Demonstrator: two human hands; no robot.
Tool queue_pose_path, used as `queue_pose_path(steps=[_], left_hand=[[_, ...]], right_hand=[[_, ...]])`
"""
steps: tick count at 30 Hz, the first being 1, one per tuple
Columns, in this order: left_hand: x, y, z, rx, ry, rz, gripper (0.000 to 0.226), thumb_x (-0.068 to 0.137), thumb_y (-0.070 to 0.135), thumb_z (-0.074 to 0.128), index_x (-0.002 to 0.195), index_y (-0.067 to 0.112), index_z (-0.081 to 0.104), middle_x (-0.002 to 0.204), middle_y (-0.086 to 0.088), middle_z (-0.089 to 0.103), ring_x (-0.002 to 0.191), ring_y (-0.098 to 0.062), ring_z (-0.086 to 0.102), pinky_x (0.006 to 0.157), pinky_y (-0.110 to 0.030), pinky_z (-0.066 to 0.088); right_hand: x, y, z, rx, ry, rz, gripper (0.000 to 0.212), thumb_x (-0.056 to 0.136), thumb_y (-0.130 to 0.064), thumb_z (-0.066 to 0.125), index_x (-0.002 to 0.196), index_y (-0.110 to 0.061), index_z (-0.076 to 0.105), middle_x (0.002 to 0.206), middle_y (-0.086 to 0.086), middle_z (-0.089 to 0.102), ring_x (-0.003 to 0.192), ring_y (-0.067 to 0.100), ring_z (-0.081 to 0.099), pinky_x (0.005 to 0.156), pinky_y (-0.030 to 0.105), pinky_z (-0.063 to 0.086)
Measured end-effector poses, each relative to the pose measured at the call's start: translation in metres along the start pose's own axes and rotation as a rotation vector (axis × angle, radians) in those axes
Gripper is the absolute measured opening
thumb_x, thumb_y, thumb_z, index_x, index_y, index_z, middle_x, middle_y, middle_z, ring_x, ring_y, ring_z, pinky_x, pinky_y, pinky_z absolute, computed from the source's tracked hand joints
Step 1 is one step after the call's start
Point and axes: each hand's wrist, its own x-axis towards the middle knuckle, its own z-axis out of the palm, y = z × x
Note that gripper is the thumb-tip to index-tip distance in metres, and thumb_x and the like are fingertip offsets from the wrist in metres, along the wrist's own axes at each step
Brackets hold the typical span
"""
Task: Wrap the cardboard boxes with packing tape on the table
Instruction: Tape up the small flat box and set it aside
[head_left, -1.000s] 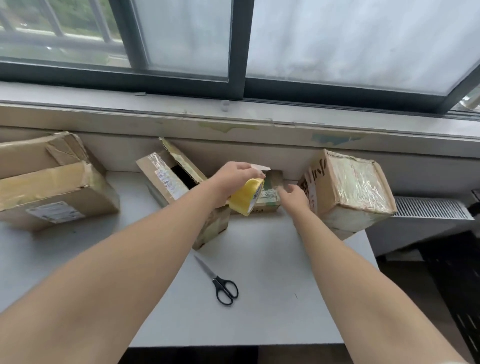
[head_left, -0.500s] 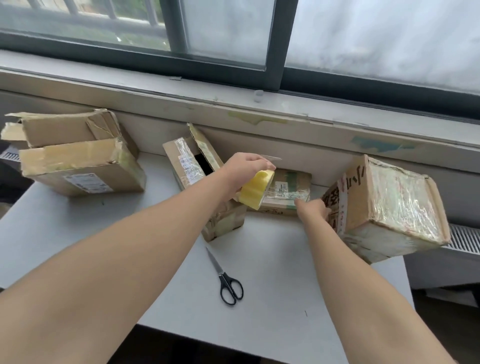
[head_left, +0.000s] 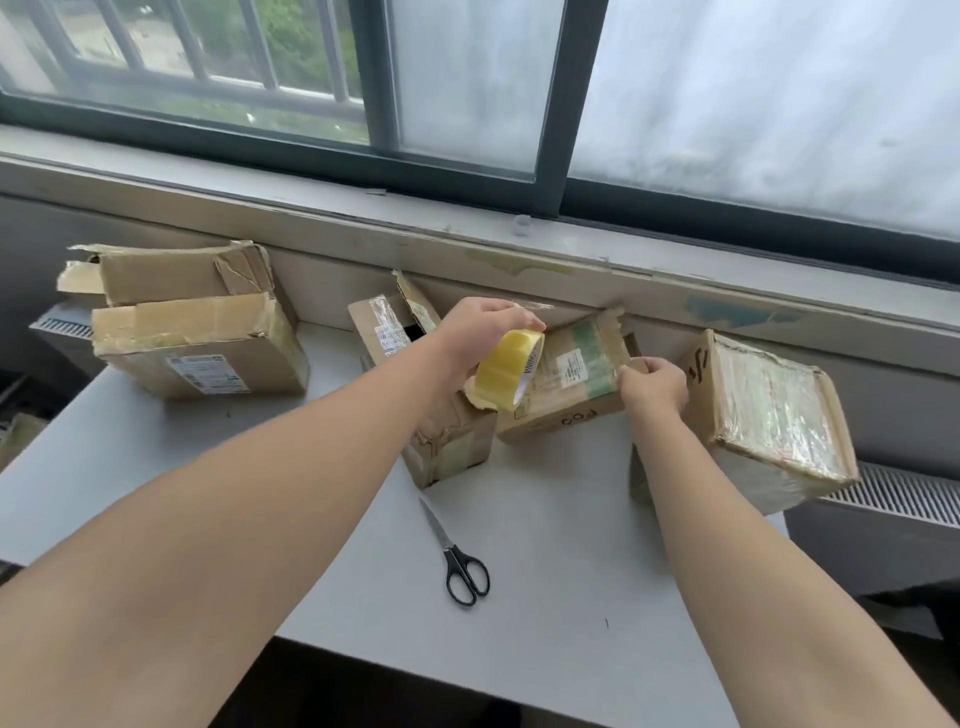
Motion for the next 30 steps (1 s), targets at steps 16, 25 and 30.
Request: queue_pose_path(steps=[16, 25, 30], left_hand=[[-0.102, 0.061, -0.21, -0.188, -0.204, 0.283, 0.028, 0.102, 0.026, 0.059, 0.087, 0.009, 0.076, 0.119, -0.015, 0.073, 0.088, -0.026, 0.069, 0.074, -0.034, 0.057], [-0.147, 0.005, -0.366, -0.074, -0.316, 0.174, 0.018, 0.09, 0.025, 0.069, 0.086, 0.012, 0.079, 0.125, -0.017, 0.071, 0.081, -0.014, 0.069, 0.057, -0.021, 0.052], [-0.156, -0.057, -0.405, -0.071, -0.312, 0.027, 0.027, 0.079, 0.033, 0.066, 0.09, 0.012, 0.08, 0.123, -0.013, 0.072, 0.102, -0.022, 0.069, 0.089, -0.035, 0.057]], right_hand=[[-0.224, -0.189, 0.007, -0.156, 0.576, -1.283, 0.011, 0.09, -0.006, 0.073, 0.097, -0.012, 0.077, 0.092, 0.004, 0.065, 0.084, 0.026, 0.062, 0.087, 0.052, 0.052], [-0.322, -0.204, 0.148, -0.042, 0.131, -1.181, 0.015, 0.086, 0.0, 0.074, 0.096, -0.011, 0.077, 0.092, 0.001, 0.065, 0.081, 0.018, 0.061, 0.072, 0.038, 0.055], [-0.343, -0.157, 0.187, -0.095, -0.098, -1.045, 0.014, 0.088, 0.001, 0.07, 0.096, -0.01, 0.077, 0.095, -0.004, 0.063, 0.089, 0.015, 0.061, 0.079, 0.016, 0.05]])
